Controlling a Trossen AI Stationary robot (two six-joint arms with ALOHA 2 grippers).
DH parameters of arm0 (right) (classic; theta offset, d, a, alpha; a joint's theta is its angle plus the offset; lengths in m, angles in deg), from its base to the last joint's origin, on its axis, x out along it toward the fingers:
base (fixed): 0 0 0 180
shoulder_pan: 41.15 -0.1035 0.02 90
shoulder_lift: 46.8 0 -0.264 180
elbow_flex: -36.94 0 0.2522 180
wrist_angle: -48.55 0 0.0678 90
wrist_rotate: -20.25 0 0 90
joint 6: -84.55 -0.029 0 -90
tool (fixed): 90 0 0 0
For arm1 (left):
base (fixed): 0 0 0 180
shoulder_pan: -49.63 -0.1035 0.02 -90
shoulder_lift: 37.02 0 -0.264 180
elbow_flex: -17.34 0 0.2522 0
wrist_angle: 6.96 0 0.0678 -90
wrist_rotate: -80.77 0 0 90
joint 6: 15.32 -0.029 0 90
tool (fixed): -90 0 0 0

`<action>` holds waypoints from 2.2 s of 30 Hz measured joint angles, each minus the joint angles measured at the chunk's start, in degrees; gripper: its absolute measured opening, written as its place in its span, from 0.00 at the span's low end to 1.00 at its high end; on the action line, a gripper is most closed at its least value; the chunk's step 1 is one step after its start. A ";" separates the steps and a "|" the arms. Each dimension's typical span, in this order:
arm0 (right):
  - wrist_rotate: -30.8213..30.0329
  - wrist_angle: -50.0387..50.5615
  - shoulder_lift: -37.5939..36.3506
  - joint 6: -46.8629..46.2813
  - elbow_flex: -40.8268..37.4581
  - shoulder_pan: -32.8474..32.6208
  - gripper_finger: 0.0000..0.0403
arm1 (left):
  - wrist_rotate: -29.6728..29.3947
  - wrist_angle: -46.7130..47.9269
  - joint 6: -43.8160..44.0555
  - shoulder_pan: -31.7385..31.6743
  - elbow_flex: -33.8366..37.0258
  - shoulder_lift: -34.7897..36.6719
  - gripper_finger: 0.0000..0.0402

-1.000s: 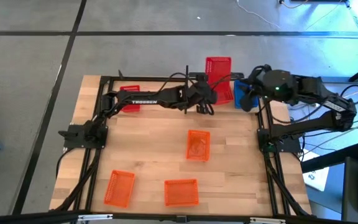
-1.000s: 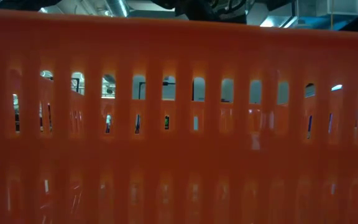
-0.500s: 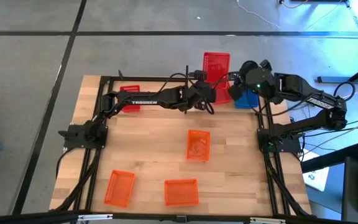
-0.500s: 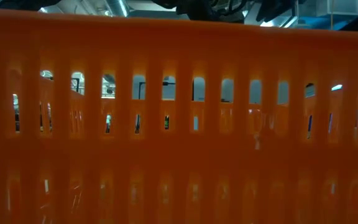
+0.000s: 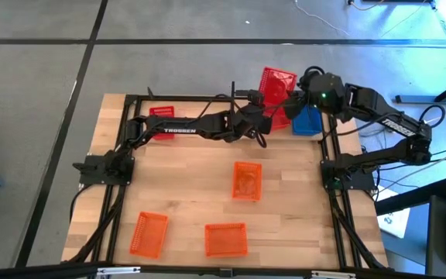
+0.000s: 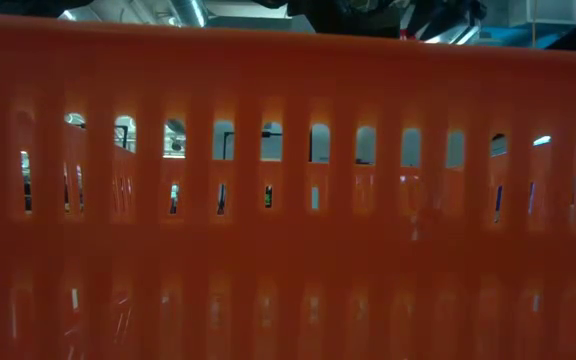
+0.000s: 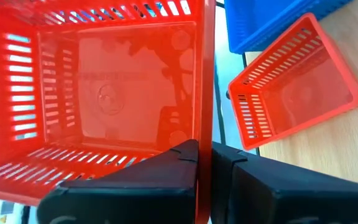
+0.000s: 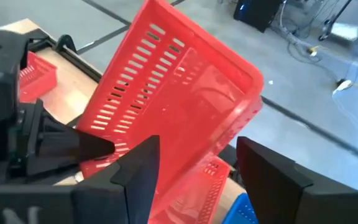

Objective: Stack baskets on shelf by color
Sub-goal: Stack the right red basket on top of the red basket on the shelf

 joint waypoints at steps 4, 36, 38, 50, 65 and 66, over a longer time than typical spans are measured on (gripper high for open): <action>0.97 -0.31 0.00 -0.34 0.00 1.46 0.53 | -0.13 0.00 0.00 0.05 0.00 0.00 0.00; 2.91 -0.70 2.69 -1.66 0.00 6.18 0.03 | 0.68 -5.60 -5.77 2.19 0.00 -0.07 0.00; 3.07 -0.70 2.67 -1.70 0.00 6.18 0.01 | 0.89 -5.61 -5.77 2.17 0.00 -0.07 0.01; 4.23 -1.03 2.62 -1.69 0.02 6.12 0.00 | 0.86 -5.62 -10.23 1.95 0.00 -0.07 0.08; 4.16 -1.60 2.62 -1.38 0.02 6.12 0.00 | 8.00 -5.40 -9.98 1.84 0.00 -0.07 0.09; 4.18 -1.63 2.61 -1.41 0.02 6.12 0.00 | 8.00 -5.40 -10.00 1.84 0.00 -0.07 0.09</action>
